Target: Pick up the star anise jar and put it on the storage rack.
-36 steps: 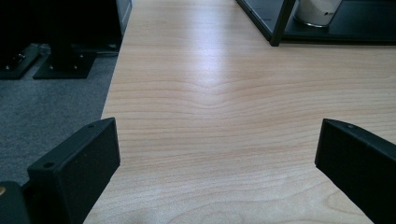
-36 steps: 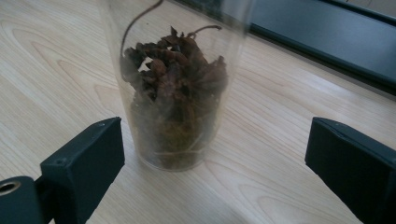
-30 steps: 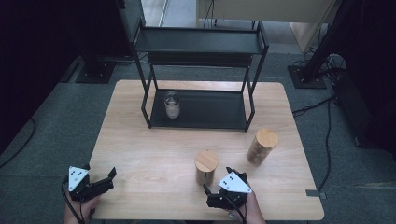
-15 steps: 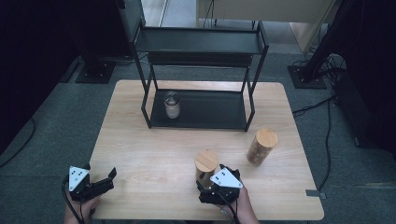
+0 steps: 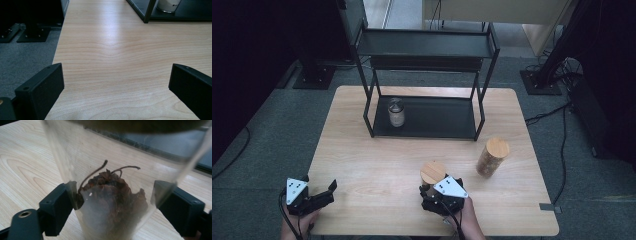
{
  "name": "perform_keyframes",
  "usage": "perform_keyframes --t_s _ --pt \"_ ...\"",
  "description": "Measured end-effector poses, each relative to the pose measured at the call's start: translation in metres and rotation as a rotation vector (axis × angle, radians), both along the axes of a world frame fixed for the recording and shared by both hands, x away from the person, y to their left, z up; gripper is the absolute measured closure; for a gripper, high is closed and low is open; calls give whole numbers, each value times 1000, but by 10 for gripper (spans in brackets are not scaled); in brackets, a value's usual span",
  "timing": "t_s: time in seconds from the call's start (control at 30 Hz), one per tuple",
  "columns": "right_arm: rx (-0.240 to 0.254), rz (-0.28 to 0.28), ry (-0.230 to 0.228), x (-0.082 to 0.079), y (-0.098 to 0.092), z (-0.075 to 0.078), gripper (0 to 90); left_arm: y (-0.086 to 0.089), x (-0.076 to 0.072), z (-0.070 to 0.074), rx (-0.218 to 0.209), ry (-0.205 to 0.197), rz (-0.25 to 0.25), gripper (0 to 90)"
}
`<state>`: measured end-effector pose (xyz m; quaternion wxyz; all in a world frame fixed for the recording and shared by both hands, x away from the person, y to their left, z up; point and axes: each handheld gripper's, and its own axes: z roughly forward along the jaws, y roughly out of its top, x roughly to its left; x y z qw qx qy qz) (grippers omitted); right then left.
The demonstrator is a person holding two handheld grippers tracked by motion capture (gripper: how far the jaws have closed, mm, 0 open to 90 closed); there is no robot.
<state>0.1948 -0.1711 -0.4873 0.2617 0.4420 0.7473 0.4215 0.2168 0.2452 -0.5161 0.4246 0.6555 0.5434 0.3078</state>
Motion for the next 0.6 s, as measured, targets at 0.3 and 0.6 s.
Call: perform_keyframes --t_s 0.3,0.6 --pt "26 -9 11 5 6 2 235 0 0 0 2 1 -3 2" --pt "30 -16 27 9 6 5 253 0 0 0 -2 0 -5 2"
